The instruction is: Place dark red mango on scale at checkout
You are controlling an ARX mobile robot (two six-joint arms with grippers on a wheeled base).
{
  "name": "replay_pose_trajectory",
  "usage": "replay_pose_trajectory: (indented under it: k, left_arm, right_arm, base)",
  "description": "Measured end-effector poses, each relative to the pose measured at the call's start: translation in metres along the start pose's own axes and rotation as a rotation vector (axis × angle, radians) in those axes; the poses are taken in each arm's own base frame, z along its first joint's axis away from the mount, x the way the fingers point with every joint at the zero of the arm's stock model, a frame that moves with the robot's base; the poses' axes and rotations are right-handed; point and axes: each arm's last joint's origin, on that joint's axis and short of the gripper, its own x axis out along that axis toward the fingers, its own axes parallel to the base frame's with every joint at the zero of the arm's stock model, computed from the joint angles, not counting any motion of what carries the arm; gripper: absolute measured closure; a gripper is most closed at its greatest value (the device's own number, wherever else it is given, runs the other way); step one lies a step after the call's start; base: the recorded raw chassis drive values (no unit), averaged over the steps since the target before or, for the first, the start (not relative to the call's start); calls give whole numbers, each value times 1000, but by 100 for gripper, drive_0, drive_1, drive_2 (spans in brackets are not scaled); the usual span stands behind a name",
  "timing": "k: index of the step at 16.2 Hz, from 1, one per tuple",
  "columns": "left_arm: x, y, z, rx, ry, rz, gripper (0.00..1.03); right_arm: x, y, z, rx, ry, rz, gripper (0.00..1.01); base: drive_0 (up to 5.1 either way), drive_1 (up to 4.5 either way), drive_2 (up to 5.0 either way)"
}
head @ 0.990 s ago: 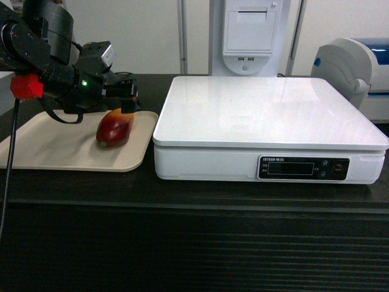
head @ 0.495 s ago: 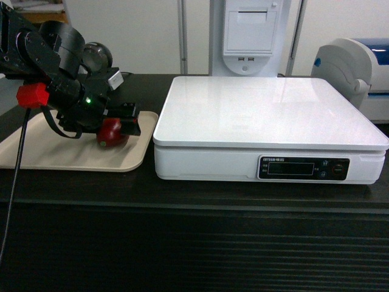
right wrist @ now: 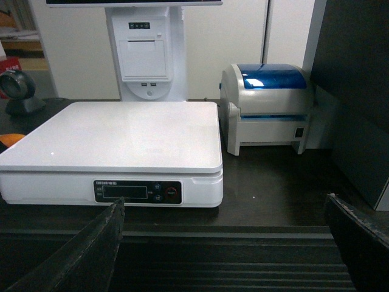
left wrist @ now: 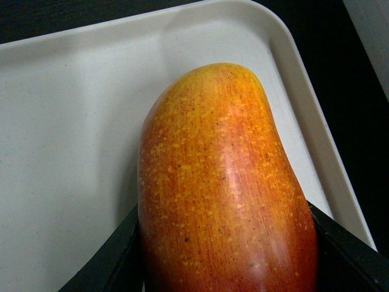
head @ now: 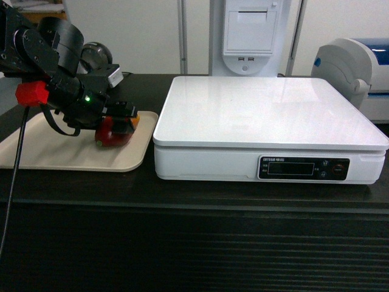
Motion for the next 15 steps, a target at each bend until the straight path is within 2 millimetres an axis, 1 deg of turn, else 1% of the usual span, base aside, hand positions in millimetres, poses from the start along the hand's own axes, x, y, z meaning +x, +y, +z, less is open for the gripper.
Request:
replay_pose_trajectory:
  k: [2,3,5,6,7,8,10,12,13,14,15]
  left_arm:
    - [-9,-2,5,4,-23,-12,40]
    - [-19,-5,12,10,-50,-16,40]
    - [-48,-19,33,37,-130,-39,40]
    - [-67,-33,48,63,-188,-49,40]
    - [-102,-72,75,104,-304,-136,40]
    - [-114,-95,83,126,-339,-204,40]
    - [-120,-130,88,153,-348,-272,40]
    - [-121,-152,88,180,-340,-307,40]
    - [-121,-168,90,199,-336,-326,40]
    - [-119,-188,94,222,-342,-341,40]
    - [-116,-198,96,234,-346,-348,40]
  right_arm:
    - [0,0,0,0,0,0,3]
    - [0,0,0,0,0,0,3]
    - [0,0,0,0,0,0,3]
    - [0,0,0,0,0,0,3]
    - [0,0,0,0,0,0,3]
    - [0,0,0,0,0,0,3]
    - [0,0,0,0,0,0,3]
    - [0,0,0,0,0,0,3]
    - [0,0,0,0,0,0,3]
    - [0,0,0,0,0,0,3]
    - [0,0,0,0,0,0,3]
  base:
    - [0,0,0]
    - [0,0,0]
    - [0,0,0]
    - [0,0,0]
    - [0,0,0]
    - [0,0,0]
    - [0,0,0]
    - [0,0,0]
    - [0,0,0]
    - [0,0,0]
    - [0,0,0]
